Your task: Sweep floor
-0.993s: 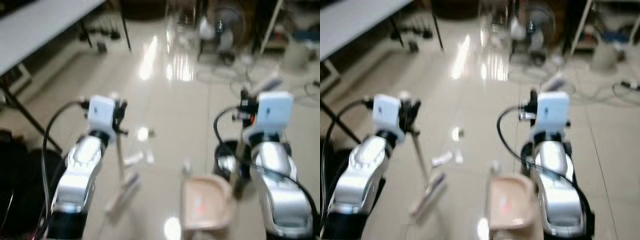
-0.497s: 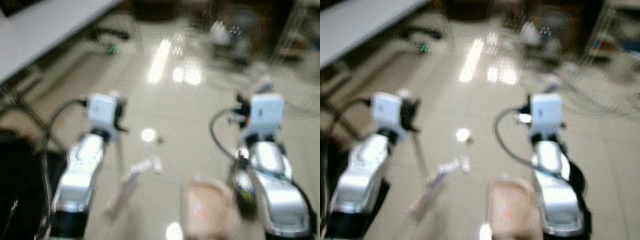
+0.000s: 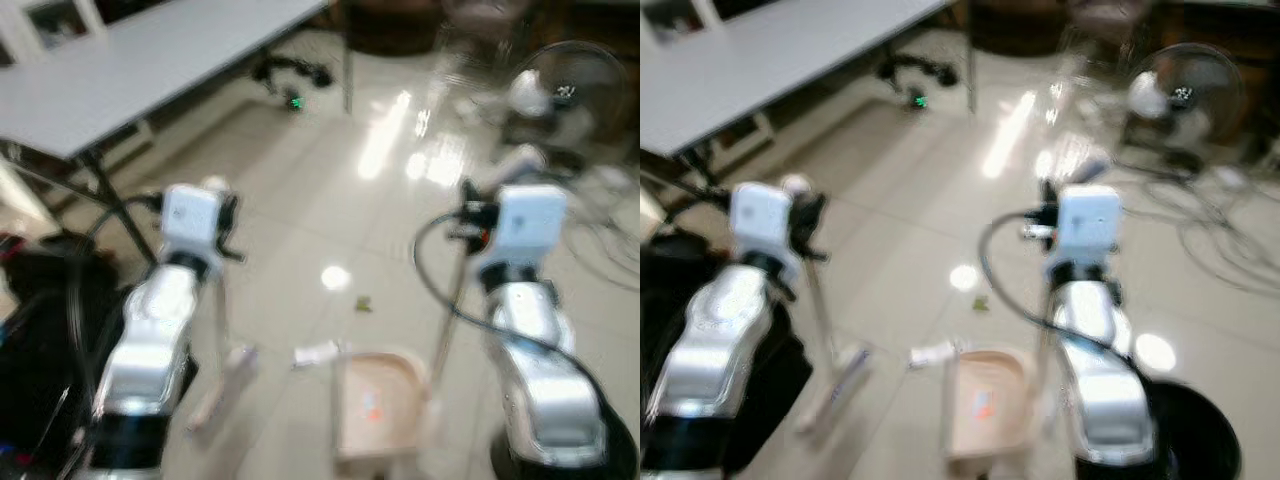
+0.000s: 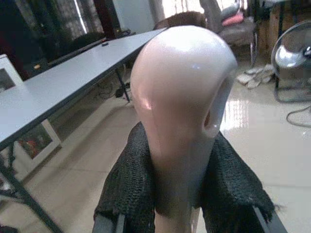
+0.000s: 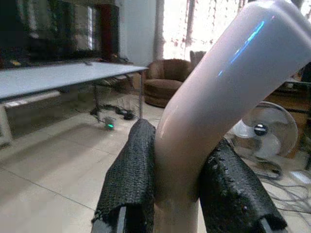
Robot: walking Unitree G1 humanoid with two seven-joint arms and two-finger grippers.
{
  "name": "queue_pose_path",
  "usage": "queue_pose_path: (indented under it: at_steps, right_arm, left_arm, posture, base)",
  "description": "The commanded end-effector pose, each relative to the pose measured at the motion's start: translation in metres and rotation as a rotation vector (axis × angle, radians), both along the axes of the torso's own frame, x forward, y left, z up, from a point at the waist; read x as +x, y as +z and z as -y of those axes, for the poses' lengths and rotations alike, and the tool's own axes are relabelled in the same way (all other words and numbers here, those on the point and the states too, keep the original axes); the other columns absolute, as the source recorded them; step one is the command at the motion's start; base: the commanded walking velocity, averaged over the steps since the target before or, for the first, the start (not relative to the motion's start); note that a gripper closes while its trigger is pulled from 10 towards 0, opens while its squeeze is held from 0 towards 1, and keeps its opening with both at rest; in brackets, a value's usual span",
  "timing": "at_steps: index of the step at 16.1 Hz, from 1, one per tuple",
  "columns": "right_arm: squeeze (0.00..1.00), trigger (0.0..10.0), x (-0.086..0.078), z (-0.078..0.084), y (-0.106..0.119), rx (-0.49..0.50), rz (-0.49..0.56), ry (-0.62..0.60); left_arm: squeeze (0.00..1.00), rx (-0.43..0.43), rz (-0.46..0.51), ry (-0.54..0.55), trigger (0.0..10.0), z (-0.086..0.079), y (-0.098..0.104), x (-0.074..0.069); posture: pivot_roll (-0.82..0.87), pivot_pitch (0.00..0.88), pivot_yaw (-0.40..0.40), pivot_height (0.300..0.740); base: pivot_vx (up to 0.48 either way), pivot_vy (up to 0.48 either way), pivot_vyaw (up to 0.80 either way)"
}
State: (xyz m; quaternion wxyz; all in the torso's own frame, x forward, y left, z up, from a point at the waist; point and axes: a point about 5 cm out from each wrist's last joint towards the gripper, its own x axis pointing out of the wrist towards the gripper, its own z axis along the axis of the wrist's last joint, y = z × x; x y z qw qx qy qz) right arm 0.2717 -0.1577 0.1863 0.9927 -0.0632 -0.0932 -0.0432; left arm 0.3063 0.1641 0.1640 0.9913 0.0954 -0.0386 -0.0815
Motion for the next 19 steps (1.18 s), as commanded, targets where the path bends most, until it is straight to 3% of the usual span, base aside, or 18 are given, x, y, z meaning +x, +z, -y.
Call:
queue_pose_path:
  at_steps: [1, 9, 11, 19]
  right_arm:
    - [0.0, 10.0, 0.0, -0.007, 0.008, -0.008, 0.047, 0.028]
    - [0.0, 10.0, -0.004, 0.007, 0.005, 0.008, 0.064, -0.033]
    - [0.0, 10.0, -0.004, 0.011, 0.001, 0.022, 0.026, -0.063]
    - [0.0, 10.0, -0.008, 0.026, 0.0, 0.037, 0.036, -0.136]
  left_arm:
    - [0.0, 0.013, 0.041, 0.015, 10.0, -0.006, 0.009, 0.002]
    - [0.0, 0.005, 0.027, -0.01, 10.0, 0.002, 0.004, 0.004]
    - [0.0, -0.005, 0.0, -0.024, 10.0, 0.003, 0.0, 0.004]
    - [0.0, 0.0, 0.0, -0.037, 10.0, 0.005, -0.004, 0.005]
  posture:
    - [-0.01, 0.055, 0.049, 0.74]
    - [-0.02, 0.055, 0.058, 0.74]
    - [-0.01, 0.056, 0.058, 0.74]
    - [-0.03, 0.062, 0.092, 0.74]
  base:
    - [0.428, 0.0, 0.0]
    - [0.408, 0.0, 0.0]
    - [0.0, 0.0, 0.0]
    - [0.0, 0.0, 0.0]
